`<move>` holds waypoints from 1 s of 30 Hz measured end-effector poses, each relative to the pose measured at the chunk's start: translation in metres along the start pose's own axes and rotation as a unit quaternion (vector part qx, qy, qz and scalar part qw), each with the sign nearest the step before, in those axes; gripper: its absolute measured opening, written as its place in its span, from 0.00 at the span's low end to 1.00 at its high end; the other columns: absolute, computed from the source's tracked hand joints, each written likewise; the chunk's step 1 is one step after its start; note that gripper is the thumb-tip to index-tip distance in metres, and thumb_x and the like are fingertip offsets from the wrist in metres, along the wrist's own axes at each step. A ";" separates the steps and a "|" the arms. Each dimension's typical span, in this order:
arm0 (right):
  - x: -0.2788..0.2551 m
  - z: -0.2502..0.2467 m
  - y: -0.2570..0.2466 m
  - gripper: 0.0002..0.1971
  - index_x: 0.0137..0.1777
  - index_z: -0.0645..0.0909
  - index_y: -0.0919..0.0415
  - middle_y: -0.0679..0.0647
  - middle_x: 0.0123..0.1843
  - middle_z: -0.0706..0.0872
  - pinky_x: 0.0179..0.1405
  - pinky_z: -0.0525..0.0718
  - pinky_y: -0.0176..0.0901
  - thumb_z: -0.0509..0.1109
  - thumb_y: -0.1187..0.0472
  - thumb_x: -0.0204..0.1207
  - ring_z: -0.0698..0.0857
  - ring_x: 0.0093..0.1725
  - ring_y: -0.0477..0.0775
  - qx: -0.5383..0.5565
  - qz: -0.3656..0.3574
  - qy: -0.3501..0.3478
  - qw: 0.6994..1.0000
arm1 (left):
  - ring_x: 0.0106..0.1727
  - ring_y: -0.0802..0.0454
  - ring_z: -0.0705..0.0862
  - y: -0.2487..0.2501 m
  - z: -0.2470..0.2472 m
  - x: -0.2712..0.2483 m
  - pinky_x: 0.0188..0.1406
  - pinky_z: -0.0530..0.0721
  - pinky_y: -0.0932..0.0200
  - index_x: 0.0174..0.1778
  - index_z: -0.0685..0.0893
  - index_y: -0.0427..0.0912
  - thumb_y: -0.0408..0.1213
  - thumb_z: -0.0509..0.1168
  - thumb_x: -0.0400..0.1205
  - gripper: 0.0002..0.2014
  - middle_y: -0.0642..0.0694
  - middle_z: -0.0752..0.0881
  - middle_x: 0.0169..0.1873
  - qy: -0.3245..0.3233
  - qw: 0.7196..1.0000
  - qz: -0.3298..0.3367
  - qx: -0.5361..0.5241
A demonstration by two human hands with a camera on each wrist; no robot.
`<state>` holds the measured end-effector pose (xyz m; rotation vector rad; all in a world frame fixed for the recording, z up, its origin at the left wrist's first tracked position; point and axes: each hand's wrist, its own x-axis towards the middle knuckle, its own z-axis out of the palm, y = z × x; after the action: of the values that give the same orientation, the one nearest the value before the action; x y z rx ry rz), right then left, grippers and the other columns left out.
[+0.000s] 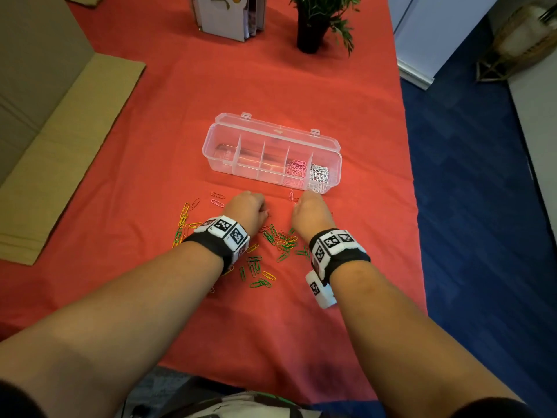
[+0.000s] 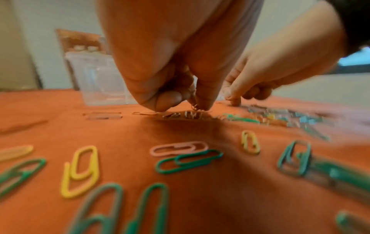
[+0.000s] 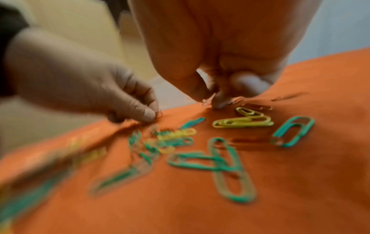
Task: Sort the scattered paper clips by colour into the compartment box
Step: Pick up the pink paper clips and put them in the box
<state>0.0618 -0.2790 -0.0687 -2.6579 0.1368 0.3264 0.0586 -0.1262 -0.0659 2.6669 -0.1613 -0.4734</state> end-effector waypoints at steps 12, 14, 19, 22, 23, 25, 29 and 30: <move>0.009 -0.012 -0.007 0.10 0.36 0.76 0.57 0.51 0.31 0.76 0.21 0.76 0.36 0.60 0.68 0.78 0.72 0.26 0.47 0.527 0.227 -0.052 0.817 | 0.14 0.63 0.73 -0.004 -0.023 -0.010 0.12 0.67 0.71 0.33 0.75 0.45 0.33 0.58 0.82 0.11 0.47 0.74 0.26 -0.054 0.806 -0.226 -0.545; 0.014 -0.008 -0.007 0.09 0.44 0.83 0.55 0.54 0.42 0.86 0.35 0.83 0.44 0.62 0.66 0.75 0.81 0.35 0.50 0.340 0.162 -0.048 0.925 | 0.15 0.61 0.71 -0.009 -0.022 -0.009 0.12 0.66 0.71 0.31 0.77 0.46 0.32 0.61 0.80 0.11 0.46 0.77 0.27 -0.039 0.844 -0.211 -0.492; 0.009 -0.002 -0.010 0.21 0.65 0.82 0.58 0.64 0.64 0.84 0.64 0.79 0.45 0.59 0.68 0.74 0.83 0.62 0.63 0.048 0.023 -0.017 0.998 | 0.27 0.54 0.75 -0.024 -0.025 -0.011 0.29 0.71 0.63 0.30 0.81 0.49 0.39 0.66 0.79 0.10 0.55 0.80 0.23 0.010 0.912 -0.195 -0.361; 0.007 0.003 -0.011 0.17 0.60 0.84 0.61 0.65 0.61 0.83 0.58 0.81 0.48 0.60 0.65 0.75 0.84 0.59 0.65 0.025 0.019 0.019 0.999 | 0.45 0.45 0.84 -0.034 -0.031 -0.015 0.47 0.78 0.58 0.38 0.85 0.46 0.39 0.64 0.79 0.06 0.45 0.88 0.40 0.065 0.950 -0.197 -0.234; 0.006 0.004 -0.012 0.15 0.59 0.83 0.63 0.65 0.60 0.82 0.57 0.80 0.50 0.61 0.64 0.76 0.83 0.59 0.66 0.011 0.021 0.032 0.999 | 0.49 0.42 0.85 -0.038 -0.034 -0.016 0.49 0.79 0.56 0.42 0.86 0.43 0.38 0.63 0.79 0.06 0.42 0.89 0.44 0.088 0.958 -0.194 -0.194; 0.003 0.007 -0.015 0.14 0.59 0.78 0.67 0.65 0.60 0.79 0.56 0.80 0.52 0.62 0.60 0.77 0.81 0.60 0.67 -0.034 0.014 0.043 0.998 | 0.52 0.39 0.85 -0.045 -0.037 -0.020 0.49 0.80 0.55 0.48 0.87 0.41 0.33 0.63 0.78 0.09 0.40 0.89 0.48 0.120 0.968 -0.178 -0.131; 0.002 0.013 -0.025 0.15 0.62 0.72 0.68 0.65 0.62 0.76 0.57 0.80 0.55 0.60 0.65 0.76 0.79 0.62 0.67 -0.107 -0.011 0.028 0.994 | 0.58 0.39 0.83 -0.054 -0.039 -0.022 0.55 0.80 0.52 0.53 0.87 0.42 0.28 0.63 0.76 0.14 0.38 0.86 0.56 0.107 0.981 -0.156 -0.054; 0.001 0.014 -0.027 0.16 0.63 0.72 0.69 0.65 0.63 0.76 0.58 0.80 0.55 0.58 0.67 0.76 0.78 0.62 0.67 -0.105 -0.009 0.015 0.994 | 0.59 0.38 0.82 -0.056 -0.039 -0.022 0.57 0.80 0.52 0.55 0.86 0.43 0.27 0.63 0.76 0.15 0.38 0.84 0.58 0.098 0.982 -0.154 -0.040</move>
<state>0.0643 -0.2488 -0.0698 -2.8715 0.0925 0.3103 0.0540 -0.0566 -0.0500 2.6485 0.3255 -0.2979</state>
